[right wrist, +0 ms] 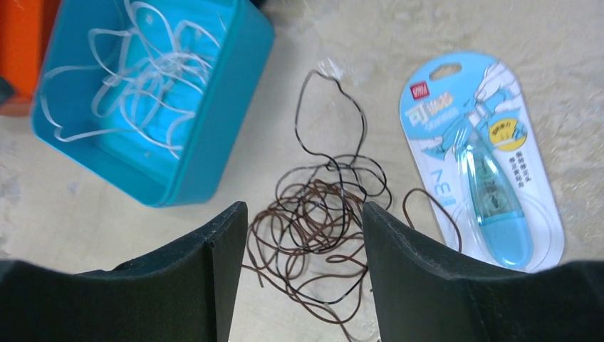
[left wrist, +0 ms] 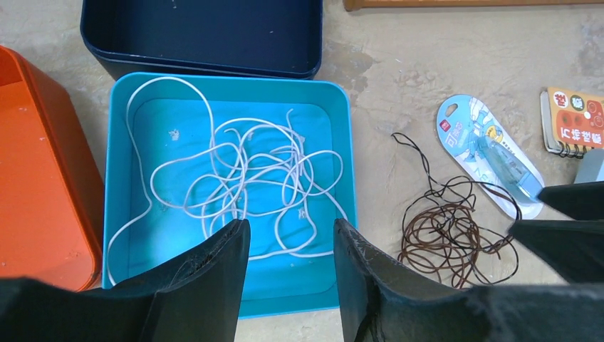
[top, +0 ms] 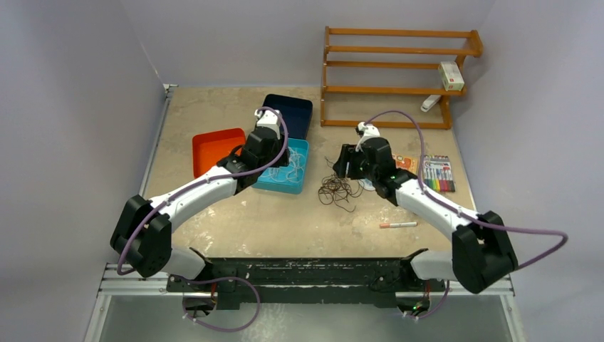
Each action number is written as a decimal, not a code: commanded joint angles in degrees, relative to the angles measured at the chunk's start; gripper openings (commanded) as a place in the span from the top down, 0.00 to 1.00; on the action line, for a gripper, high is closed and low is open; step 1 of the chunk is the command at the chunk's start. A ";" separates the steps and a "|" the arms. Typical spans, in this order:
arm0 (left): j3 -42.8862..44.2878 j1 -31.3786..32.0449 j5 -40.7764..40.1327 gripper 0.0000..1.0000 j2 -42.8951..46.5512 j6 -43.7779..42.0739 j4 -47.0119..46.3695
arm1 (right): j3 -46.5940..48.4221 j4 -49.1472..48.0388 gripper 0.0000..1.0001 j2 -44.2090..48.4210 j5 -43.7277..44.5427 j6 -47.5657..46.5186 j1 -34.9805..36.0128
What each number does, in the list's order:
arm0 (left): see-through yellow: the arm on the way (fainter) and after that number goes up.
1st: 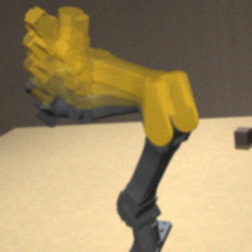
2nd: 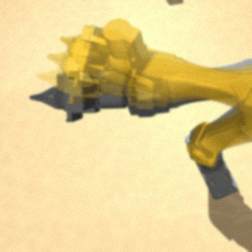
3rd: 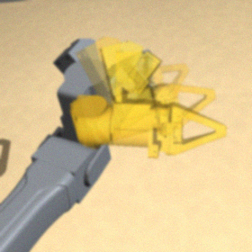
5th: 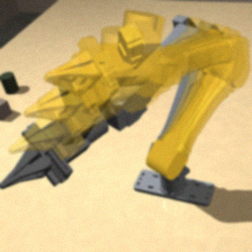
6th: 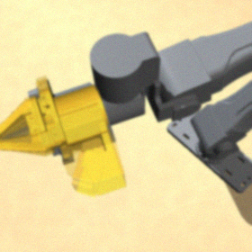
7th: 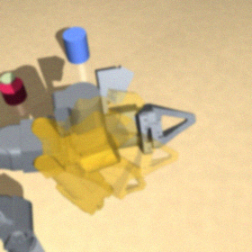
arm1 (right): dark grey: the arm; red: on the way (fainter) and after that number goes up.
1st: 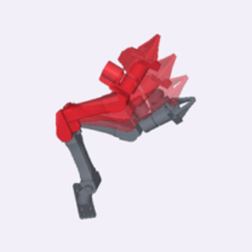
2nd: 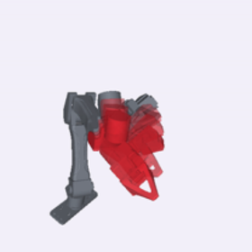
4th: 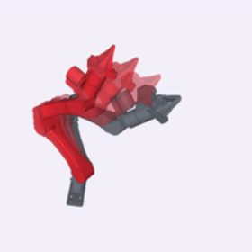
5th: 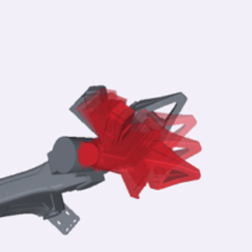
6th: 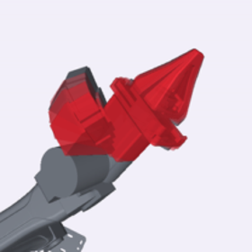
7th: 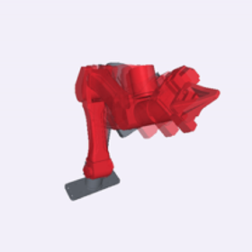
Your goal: Untangle the cables
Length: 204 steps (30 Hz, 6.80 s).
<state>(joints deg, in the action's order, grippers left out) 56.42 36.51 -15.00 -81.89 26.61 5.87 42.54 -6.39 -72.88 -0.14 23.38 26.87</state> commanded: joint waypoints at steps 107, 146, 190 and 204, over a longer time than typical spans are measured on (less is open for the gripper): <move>-7.22 -9.85 -13.00 0.39 20.06 4.48 6.74 | 32.02 -25.76 1.00 -19.26 -16.81 -12.59 -0.79; -3.98 -11.64 -11.86 0.38 20.89 -3.99 7.86 | 67.17 -19.70 0.61 -62.95 -18.41 -18.94 -0.68; -0.39 4.71 17.52 0.44 -4.21 1.62 -12.60 | 5.88 13.05 0.50 2.52 -0.65 3.32 -0.87; 0.73 11.48 22.92 0.53 -12.12 -0.33 -16.65 | 1.43 9.64 0.56 3.51 0.34 7.10 -0.91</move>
<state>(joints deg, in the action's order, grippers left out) 53.84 47.31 5.65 -92.36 27.38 -6.31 44.51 5.30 -71.18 -0.95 28.95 26.17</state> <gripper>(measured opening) 0.486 0.443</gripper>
